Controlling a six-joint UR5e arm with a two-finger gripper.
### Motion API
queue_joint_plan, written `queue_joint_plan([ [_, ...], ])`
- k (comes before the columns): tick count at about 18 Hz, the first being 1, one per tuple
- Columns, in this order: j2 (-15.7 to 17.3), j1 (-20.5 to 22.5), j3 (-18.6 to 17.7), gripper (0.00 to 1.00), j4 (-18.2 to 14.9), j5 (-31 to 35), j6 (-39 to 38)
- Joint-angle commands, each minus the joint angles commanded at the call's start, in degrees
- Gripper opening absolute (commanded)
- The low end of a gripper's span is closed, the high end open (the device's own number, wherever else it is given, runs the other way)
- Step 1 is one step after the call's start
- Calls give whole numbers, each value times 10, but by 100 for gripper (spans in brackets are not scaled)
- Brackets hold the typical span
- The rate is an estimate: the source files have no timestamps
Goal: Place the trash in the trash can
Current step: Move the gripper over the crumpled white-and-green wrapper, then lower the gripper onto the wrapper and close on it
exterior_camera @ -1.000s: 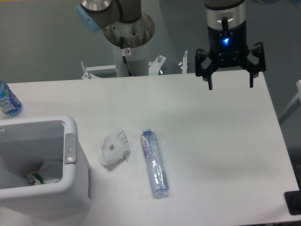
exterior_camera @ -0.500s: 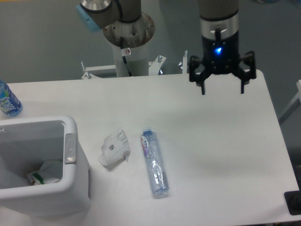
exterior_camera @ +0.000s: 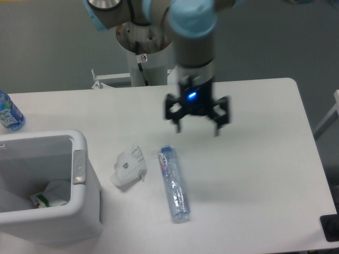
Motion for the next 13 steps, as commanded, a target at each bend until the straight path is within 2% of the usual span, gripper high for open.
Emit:
queue_joint_plan([
  [4, -6, -40, -38, 100, 2, -18, 2],
  [8, -55, -82, -40, 100, 7, -17, 4],
  [11, -85, -98, -41, 100, 46, -17, -2],
  [13, -107, -106, -42, 100, 59, -14, -8],
])
